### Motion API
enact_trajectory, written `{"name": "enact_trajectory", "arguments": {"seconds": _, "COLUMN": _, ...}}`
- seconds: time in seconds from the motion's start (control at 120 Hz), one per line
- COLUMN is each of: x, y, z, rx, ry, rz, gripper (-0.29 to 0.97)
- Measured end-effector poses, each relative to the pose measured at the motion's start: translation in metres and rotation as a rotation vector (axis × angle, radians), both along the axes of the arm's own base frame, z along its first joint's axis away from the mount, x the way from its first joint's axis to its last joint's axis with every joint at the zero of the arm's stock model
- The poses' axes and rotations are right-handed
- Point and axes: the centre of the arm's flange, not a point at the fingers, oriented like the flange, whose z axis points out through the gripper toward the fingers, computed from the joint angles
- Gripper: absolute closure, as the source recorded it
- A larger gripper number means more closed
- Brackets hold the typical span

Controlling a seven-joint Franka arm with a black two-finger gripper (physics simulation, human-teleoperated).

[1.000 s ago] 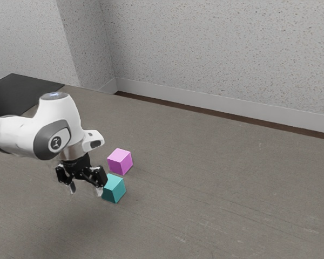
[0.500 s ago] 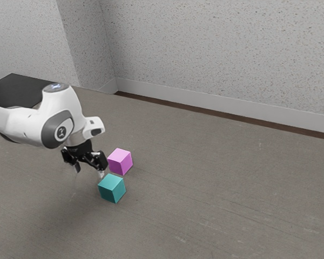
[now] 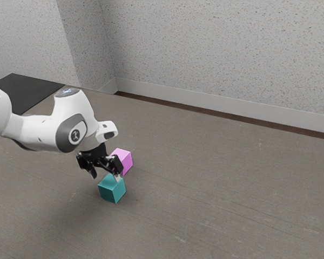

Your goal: Pick up the blue block with one arm, and put the blue block on the pink block with one arm

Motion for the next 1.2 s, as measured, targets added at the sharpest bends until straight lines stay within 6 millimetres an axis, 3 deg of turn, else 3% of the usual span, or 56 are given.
{"name": "enact_trajectory", "arguments": {"seconds": 0.083, "x": 0.001, "y": -0.009, "z": 0.000, "rx": -0.006, "ry": 0.001, "rz": -0.005, "gripper": 0.00}}
{"name": "enact_trajectory", "arguments": {"seconds": 0.233, "x": 0.022, "y": -0.013, "z": 0.000, "rx": 0.002, "ry": 0.010, "rz": -0.024, "gripper": 0.00}}
{"name": "enact_trajectory", "arguments": {"seconds": 0.442, "x": 0.027, "y": -0.022, "z": -0.012, "rx": 0.030, "ry": 0.043, "rz": -0.071, "gripper": 0.00}}
{"name": "enact_trajectory", "arguments": {"seconds": 0.942, "x": 0.022, "y": -0.027, "z": -0.033, "rx": 0.038, "ry": 0.095, "rz": -0.080, "gripper": 0.00}}
{"name": "enact_trajectory", "arguments": {"seconds": 1.2, "x": 0.019, "y": -0.024, "z": -0.046, "rx": 0.035, "ry": 0.120, "rz": -0.066, "gripper": 0.13}}
